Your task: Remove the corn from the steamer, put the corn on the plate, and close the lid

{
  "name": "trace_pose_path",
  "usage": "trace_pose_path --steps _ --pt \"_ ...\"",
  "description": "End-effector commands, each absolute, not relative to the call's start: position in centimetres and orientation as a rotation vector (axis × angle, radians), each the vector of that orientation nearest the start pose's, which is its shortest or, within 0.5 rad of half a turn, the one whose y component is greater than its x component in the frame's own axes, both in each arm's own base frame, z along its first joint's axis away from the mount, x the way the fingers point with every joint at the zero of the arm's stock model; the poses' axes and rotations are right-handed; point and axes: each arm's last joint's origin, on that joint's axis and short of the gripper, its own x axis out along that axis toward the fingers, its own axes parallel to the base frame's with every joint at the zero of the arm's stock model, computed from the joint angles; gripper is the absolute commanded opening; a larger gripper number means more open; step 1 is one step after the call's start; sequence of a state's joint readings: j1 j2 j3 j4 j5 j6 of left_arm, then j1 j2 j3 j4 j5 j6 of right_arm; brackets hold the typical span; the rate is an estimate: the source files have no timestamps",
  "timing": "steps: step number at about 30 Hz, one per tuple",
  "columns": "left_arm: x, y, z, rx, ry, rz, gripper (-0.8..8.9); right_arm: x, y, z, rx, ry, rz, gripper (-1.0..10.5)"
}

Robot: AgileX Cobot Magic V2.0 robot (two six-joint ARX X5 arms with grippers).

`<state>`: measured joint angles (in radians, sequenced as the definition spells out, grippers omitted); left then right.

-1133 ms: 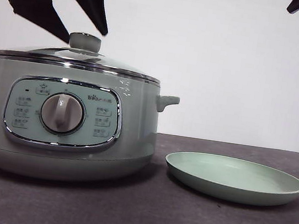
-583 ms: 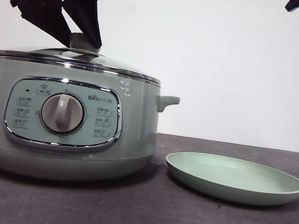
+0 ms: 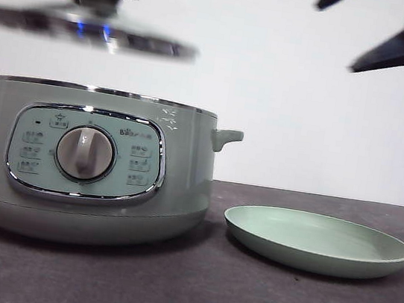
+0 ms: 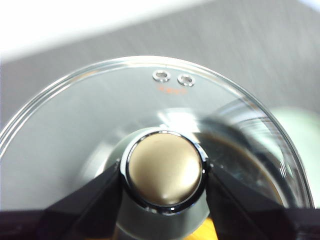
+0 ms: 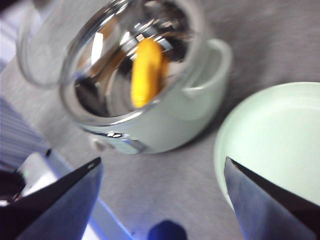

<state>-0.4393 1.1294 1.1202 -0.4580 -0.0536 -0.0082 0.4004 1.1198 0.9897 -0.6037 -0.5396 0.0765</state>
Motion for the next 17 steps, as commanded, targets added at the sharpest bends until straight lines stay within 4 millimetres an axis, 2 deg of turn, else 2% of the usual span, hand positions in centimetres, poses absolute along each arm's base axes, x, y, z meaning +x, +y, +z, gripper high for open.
trace_pose_path --steps 1,6,13,17 --pt "19.5 -8.7 38.5 0.084 0.307 -0.302 -0.09 21.3 12.4 31.0 0.082 0.8 0.887 4.1" --pt "14.5 -6.0 41.4 0.049 0.144 -0.192 -0.09 24.6 19.2 31.6 -0.066 0.82 0.963 4.1" --pt "11.0 -4.0 42.6 0.043 0.051 -0.079 -0.09 27.7 25.4 31.5 -0.251 0.868 0.96 4.1" --pt "9.7 -3.2 42.8 0.049 0.026 -0.026 -0.09 29.4 28.5 30.5 -0.325 0.903 0.948 4.1"
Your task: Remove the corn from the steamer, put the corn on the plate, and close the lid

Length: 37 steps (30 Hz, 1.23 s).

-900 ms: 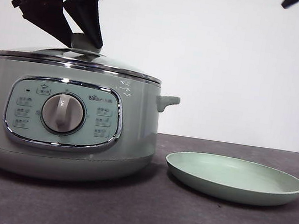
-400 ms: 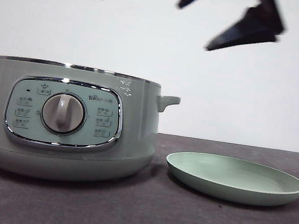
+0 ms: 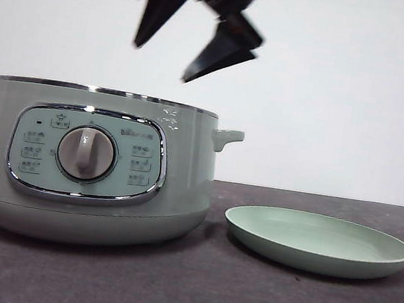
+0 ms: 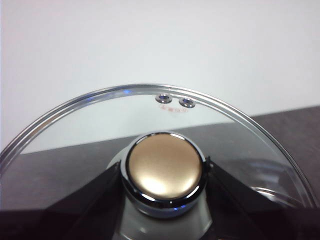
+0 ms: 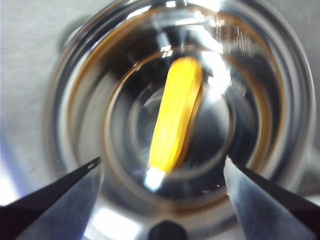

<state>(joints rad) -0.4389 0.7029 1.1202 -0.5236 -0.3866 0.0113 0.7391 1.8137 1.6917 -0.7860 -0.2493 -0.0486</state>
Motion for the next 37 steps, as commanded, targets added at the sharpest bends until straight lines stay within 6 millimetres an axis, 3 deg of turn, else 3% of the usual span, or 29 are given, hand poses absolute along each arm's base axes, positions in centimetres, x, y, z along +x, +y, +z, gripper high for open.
trace_pose_path --steps 1,6,11,16,22,26,27,33,37 --pt "9.4 -3.1 42.8 0.054 0.025 -0.018 -0.09 29.8 29.3 30.2 -0.344 0.911 0.947 4.1" --pt "8.9 -2.9 42.6 0.07 0.042 -0.02 -0.09 31.1 32.6 27.7 -0.421 0.925 0.928 4.1" --pt "8.9 -2.9 42.4 0.076 0.057 -0.021 -0.09 31.8 34.6 24.9 -0.462 0.935 0.921 4.1" --pt "8.9 -2.9 42.4 0.079 0.063 -0.021 -0.09 32.2 35.3 22.6 -0.489 0.965 0.898 4.0" --pt "8.9 -2.9 42.3 0.081 0.069 -0.022 -0.09 32.5 35.6 20.9 -0.492 1.01 0.887 2.8" --pt "8.9 -2.9 42.2 0.088 0.083 -0.022 -0.09 32.4 35.7 20.9 -0.49 1.008 0.887 0.0" --pt "8.9 -2.9 42.1 0.089 0.086 -0.022 -0.08 32.4 35.7 20.9 -0.488 1.007 0.887 -0.2" --pt "8.9 -2.9 42.1 0.091 0.09 -0.022 -0.09 32.3 35.4 22.1 -0.452 1.005 0.864 -0.2" --pt "9.2 -3.0 42.0 0.095 0.099 -0.027 -0.09 31.9 34.1 25.4 -0.418 0.958 0.857 -0.2"
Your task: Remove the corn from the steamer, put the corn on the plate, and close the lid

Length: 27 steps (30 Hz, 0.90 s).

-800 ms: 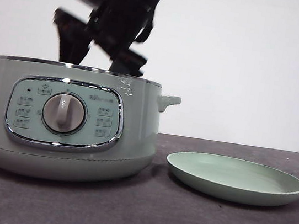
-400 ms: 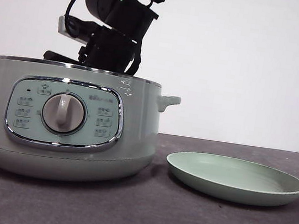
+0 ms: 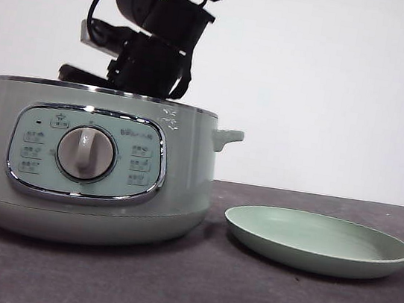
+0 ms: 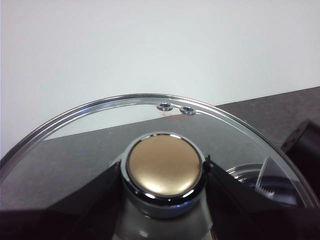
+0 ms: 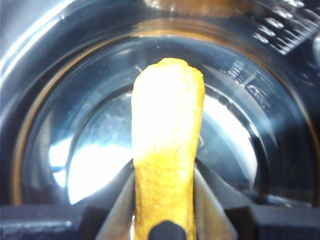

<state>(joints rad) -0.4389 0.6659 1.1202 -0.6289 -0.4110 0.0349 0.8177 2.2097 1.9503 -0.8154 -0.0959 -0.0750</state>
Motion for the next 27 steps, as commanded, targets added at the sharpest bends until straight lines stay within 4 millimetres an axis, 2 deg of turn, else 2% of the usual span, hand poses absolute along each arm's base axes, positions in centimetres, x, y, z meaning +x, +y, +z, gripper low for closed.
trace_pose_path --steps 1,8,15,19,22,25,27 --pt "9.2 -3.0 42.0 0.096 0.102 -0.03 -0.09 31.6 33.5 26.5 -0.415 0.958 0.854 -0.2" --pt "10.9 -4.0 41.3 0.116 0.171 -0.101 -0.08 29.8 28.9 32.0 -0.409 1.004 0.807 -0.2" --pt "13.7 -5.8 40.2 0.114 0.267 -0.24 -0.08 28.6 23.4 34.9 -0.41 1.148 0.702 -0.2" --pt "15.3 -6.7 39.6 0.108 0.304 -0.301 -0.09 29.2 21.1 34.9 -0.412 1.219 0.552 -0.2" --pt "16.1 -7.2 39.4 0.086 0.314 -0.334 -0.08 30.0 19.7 34.1 -0.374 1.261 0.479 -0.2" --pt "16.5 -7.5 39.2 0.075 0.321 -0.363 -0.08 30.6 18.8 32.4 -0.368 1.306 0.423 -0.2" --pt "16.7 -7.6 39.2 0.075 0.321 -0.363 -0.08 31.0 18.4 30.6 -0.384 1.329 0.373 -0.2"
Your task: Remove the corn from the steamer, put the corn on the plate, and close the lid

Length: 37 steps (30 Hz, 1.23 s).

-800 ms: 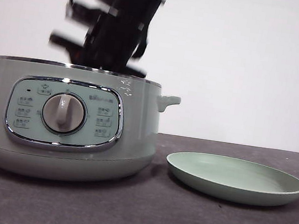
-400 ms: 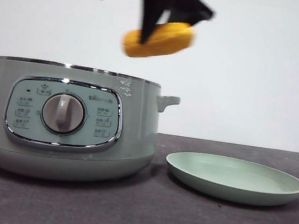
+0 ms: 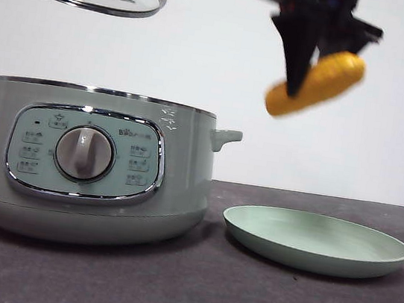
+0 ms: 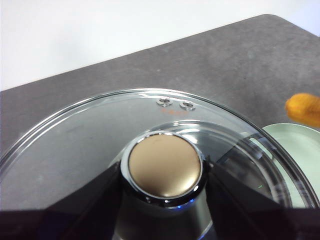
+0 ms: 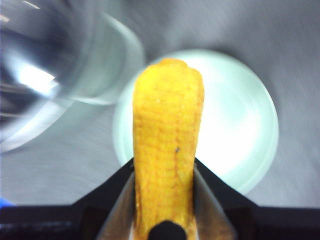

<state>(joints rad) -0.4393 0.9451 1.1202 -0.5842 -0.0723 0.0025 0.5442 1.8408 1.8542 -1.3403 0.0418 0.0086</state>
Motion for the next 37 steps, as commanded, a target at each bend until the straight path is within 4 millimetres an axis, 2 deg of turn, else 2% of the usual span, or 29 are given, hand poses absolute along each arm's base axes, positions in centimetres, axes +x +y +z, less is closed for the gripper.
trace_pose_path --steps 1,8,12,17,19,23,26,31,37 --pt "16.7 -7.6 39.2 0.075 0.319 -0.363 -0.09 31.1 18.2 29.7 -0.389 1.338 0.352 -0.2" --pt "16.8 -7.7 39.3 0.07 0.304 -0.363 -0.08 31.4 17.8 22.2 -0.363 1.334 0.318 -0.2" --pt "16.8 -7.7 39.4 0.057 0.302 -0.362 -0.09 31.1 17.6 18.9 -0.339 1.287 0.318 -0.2" --pt "16.8 -7.7 39.4 0.055 0.303 -0.361 -0.09 30.7 17.3 16.5 -0.34 1.231 0.297 -0.1" --pt "16.8 -7.7 39.4 0.055 0.303 -0.362 -0.09 30.7 17.2 16.3 -0.35 1.224 0.281 0.5" --pt "16.9 -7.7 39.3 0.055 0.304 -0.362 -0.09 30.7 17.2 16.3 -0.341 1.221 0.277 2.9" --pt "17.0 -7.8 39.3 0.054 0.31 -0.361 -0.09 30.7 17.2 16.3 -0.336 1.221 0.274 4.0" --pt "17.6 -8.1 38.9 0.058 0.328 -0.362 -0.09 30.4 17.0 17.9 -0.321 1.18 0.28 4.1" --pt "19.2 -8.9 38.0 0.057 0.372 -0.409 -0.09 28.9 16.2 22.7 -0.27 1.057 0.294 4.1"
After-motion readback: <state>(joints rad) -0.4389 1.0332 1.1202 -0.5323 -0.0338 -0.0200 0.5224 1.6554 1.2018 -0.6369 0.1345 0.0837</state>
